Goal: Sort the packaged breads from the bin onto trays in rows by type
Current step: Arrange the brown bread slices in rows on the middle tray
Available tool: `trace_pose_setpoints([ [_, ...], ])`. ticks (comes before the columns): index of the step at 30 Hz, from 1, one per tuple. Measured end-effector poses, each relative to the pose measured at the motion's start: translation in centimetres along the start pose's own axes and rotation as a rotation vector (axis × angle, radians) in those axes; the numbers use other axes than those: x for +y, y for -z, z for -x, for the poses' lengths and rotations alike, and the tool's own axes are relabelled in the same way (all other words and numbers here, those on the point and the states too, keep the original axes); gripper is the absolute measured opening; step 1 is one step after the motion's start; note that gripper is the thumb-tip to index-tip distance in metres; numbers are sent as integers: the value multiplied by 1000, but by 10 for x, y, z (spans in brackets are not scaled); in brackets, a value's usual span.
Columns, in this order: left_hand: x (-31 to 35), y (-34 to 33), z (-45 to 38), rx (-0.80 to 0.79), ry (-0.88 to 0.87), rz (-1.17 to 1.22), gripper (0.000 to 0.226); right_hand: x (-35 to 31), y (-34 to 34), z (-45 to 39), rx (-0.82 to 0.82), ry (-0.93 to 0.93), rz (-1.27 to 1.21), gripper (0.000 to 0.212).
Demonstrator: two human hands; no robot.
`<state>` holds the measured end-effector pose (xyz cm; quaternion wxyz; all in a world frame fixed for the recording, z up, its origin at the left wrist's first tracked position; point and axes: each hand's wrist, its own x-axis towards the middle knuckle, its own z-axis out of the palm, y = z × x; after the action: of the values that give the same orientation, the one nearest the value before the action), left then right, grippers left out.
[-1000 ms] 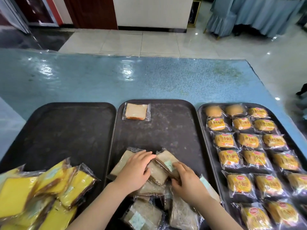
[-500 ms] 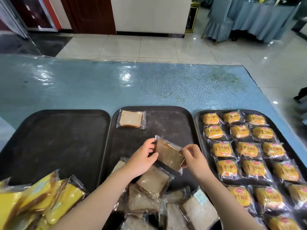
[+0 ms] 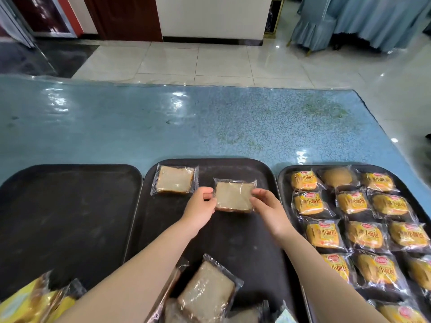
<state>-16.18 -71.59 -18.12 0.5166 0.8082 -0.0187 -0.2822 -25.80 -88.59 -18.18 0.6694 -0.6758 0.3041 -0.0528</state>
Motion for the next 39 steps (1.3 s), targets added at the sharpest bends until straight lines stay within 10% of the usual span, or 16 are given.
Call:
trace_pose_setpoints([
  [5, 14, -14, -23, -35, -83, -131, 47, 2, -5, -47, 33, 205, 496, 50],
  [19, 11, -25, -45, -73, -218, -389, 70, 2, -4, -65, 20, 185, 670, 65],
  [39, -29, 4, 122, -248, -530, -645, 42, 45, 49, 173, -91, 137, 767, 52],
])
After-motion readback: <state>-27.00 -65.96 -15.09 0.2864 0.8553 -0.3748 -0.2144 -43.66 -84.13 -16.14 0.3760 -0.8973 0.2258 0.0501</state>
